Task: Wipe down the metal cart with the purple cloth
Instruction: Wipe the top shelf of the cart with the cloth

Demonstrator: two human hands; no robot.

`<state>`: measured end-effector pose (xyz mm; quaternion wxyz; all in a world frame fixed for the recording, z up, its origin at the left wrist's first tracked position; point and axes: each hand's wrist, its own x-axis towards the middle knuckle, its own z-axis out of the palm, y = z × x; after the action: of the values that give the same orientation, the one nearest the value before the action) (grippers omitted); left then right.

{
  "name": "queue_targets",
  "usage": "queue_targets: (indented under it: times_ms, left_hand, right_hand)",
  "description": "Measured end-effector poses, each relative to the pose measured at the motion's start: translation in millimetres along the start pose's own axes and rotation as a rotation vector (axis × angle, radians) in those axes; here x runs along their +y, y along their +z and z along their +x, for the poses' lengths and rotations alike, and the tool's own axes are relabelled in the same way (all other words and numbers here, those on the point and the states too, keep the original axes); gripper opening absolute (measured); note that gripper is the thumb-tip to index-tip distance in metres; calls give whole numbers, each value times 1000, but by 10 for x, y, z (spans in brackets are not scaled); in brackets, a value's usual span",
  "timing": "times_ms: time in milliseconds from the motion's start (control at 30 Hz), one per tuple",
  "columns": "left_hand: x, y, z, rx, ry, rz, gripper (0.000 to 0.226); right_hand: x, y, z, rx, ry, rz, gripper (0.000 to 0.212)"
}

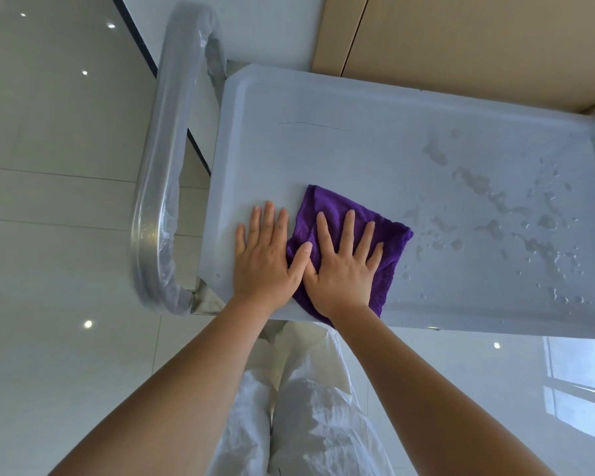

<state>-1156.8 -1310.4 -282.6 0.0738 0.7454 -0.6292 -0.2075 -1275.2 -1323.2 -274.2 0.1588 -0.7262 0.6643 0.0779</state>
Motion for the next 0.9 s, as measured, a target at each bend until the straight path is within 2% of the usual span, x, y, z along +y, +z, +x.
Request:
queue_targets:
  times_ms: [400,900]
  left_hand:
    - [14,16,15,-9,14,97,85]
    - [44,89,34,0,16,153,88]
  right_hand:
    - [371,24,-129,95,-384,-114,67]
    - [1155,-153,73,-15,-829,-297,76]
